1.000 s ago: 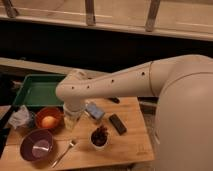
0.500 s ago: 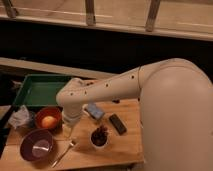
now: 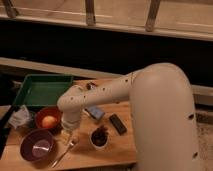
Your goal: Place fork in tray
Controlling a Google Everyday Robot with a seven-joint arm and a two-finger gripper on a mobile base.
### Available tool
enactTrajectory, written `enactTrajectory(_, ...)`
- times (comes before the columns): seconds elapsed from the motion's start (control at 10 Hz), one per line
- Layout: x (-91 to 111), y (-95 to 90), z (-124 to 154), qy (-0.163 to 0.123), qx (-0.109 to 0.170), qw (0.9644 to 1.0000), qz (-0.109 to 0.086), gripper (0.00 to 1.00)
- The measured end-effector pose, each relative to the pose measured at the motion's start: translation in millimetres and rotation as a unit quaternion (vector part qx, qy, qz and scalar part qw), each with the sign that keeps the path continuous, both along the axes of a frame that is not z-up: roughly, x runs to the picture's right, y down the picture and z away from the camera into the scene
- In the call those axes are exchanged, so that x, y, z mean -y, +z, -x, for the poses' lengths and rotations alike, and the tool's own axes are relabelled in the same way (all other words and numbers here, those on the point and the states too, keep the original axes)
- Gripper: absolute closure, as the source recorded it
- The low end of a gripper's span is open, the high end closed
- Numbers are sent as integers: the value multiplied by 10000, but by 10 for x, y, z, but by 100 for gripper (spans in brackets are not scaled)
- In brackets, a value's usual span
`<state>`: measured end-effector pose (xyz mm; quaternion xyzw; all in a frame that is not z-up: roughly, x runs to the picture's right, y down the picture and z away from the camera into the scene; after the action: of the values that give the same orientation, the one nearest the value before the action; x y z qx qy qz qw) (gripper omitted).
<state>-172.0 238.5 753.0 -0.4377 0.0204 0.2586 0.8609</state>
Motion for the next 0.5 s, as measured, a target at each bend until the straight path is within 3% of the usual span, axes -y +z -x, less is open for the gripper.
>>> enactTrajectory(0.5, -189, 76, -30, 74, -100, 9995, 299, 34)
